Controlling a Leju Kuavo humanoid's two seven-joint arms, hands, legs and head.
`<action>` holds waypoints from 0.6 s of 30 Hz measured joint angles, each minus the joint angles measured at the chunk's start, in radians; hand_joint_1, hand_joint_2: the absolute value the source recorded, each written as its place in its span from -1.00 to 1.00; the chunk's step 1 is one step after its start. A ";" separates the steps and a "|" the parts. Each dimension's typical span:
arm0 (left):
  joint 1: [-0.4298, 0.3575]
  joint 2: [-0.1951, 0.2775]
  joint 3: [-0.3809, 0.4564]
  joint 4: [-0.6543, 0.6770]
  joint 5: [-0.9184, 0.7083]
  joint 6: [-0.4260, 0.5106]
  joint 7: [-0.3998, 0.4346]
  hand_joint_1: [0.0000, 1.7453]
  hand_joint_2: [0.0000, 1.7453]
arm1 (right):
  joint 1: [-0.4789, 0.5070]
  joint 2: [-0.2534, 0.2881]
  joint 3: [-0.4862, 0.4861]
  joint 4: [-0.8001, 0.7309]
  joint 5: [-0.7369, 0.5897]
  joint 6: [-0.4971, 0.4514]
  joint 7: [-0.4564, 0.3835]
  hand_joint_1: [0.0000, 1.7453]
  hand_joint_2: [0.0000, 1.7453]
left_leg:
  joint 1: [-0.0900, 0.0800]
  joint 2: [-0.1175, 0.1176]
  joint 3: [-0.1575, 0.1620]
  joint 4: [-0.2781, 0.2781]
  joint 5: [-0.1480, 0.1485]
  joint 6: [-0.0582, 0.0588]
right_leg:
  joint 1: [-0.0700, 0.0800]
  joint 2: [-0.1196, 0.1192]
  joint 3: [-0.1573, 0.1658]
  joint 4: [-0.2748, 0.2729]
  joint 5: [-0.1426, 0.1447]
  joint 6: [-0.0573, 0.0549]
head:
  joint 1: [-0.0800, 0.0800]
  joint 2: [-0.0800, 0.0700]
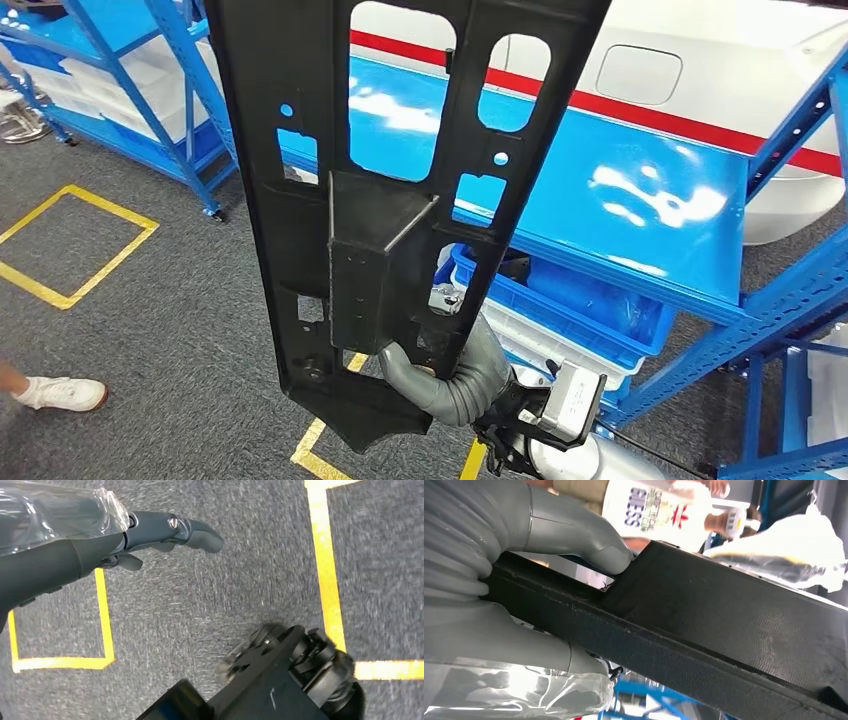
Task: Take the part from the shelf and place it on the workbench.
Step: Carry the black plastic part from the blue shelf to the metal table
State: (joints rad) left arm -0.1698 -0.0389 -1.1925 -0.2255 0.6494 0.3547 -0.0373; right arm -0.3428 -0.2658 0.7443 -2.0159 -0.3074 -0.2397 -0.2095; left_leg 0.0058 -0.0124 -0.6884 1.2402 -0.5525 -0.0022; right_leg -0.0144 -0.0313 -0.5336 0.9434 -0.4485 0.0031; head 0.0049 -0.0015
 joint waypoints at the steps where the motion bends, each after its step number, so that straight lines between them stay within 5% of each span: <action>1: -0.001 0.000 0.001 0.000 0.000 0.000 0.000 -1.00 1.00 | 0.000 0.000 0.000 0.000 0.000 0.001 0.000 1.00 1.00 | 0.000 0.003 0.000 0.009 0.004 0.000 | 0.001 -0.013 0.000 0.000 0.000 0.000 | 0.000 0.000; 3: 0.002 0.000 0.001 0.000 0.000 0.000 0.003 -1.00 1.00 | 0.000 0.000 0.000 -0.001 0.001 0.003 0.000 1.00 1.00 | -0.001 0.018 0.059 -0.095 0.059 0.004 | 0.001 -0.034 0.003 0.000 -0.002 0.001 | 0.000 0.000; 5: 0.007 0.001 0.001 0.000 0.000 0.000 0.005 -1.00 1.00 | -0.001 0.000 0.000 -0.003 0.001 0.003 0.000 1.00 1.00 | -0.010 0.068 0.135 -0.249 0.114 0.016 | 0.006 -0.050 0.004 0.001 -0.004 0.005 | 0.000 0.000; 7: 0.010 0.001 0.001 0.000 0.000 0.001 0.006 -1.00 1.00 | -0.001 0.000 0.000 -0.004 0.002 0.005 0.000 1.00 1.00 | -0.020 0.096 0.159 -0.314 0.129 0.028 | 0.012 -0.069 0.002 0.002 -0.007 0.012 | 0.001 0.000; 9: 0.014 0.002 0.001 0.000 0.000 0.002 0.006 -1.00 1.00 | -0.001 0.000 0.000 -0.005 0.002 0.006 0.000 1.00 1.00 | -0.020 0.073 0.155 -0.320 0.133 0.039 | 0.013 -0.087 0.004 0.001 -0.011 0.021 | 0.001 0.000; 11: 0.017 0.001 0.001 0.000 0.000 0.004 0.006 -1.00 1.00 | -0.001 -0.001 -0.001 -0.008 0.003 0.006 0.000 1.00 1.00 | -0.015 0.047 0.159 -0.327 0.140 0.052 | 0.009 -0.056 -0.007 0.039 -0.040 0.029 | 0.002 0.000; 13: 0.016 0.001 0.001 0.000 0.000 0.006 0.006 -1.00 1.00 | 0.000 -0.002 -0.002 -0.010 0.004 0.006 0.000 1.00 1.00 | -0.011 0.021 0.162 -0.329 0.144 0.059 | 0.006 0.003 -0.062 0.164 -0.104 0.034 | 0.004 0.000; 15: 0.016 0.001 0.001 0.000 0.000 0.007 0.006 -1.00 1.00 | 0.004 -0.004 -0.002 -0.010 0.004 0.006 0.000 1.00 1.00 | -0.010 -0.007 0.163 -0.329 0.144 0.061 | 0.005 0.024 -0.133 0.297 -0.147 0.036 | 0.005 0.000; 16: 0.017 0.000 0.001 0.000 0.000 0.007 0.006 -1.00 1.00 | 0.005 -0.005 -0.002 -0.010 0.004 0.006 0.000 1.00 1.00 | -0.010 -0.022 0.164 -0.328 0.144 0.061 | 0.005 0.026 -0.150 0.318 -0.140 0.037 | 0.005 0.000; 18: 0.016 0.000 0.001 0.000 0.000 0.007 0.006 -1.00 1.00 | 0.006 -0.007 -0.002 -0.010 0.004 0.006 0.001 1.00 1.00 | -0.006 -0.053 0.169 -0.325 0.139 0.057 | 0.000 0.032 -0.126 0.239 -0.071 0.039 | 0.005 0.000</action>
State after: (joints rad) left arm -0.1541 -0.0385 -1.1917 -0.2251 0.6493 0.3619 -0.0313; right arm -0.3366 -0.2725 0.7419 -2.0261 -0.3034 -0.2338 -0.2085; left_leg -0.0002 -0.0656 -0.5197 0.9154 -0.4131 0.0550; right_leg -0.0139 0.0010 -0.6594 1.1822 -0.5197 0.0419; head 0.0103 -0.0015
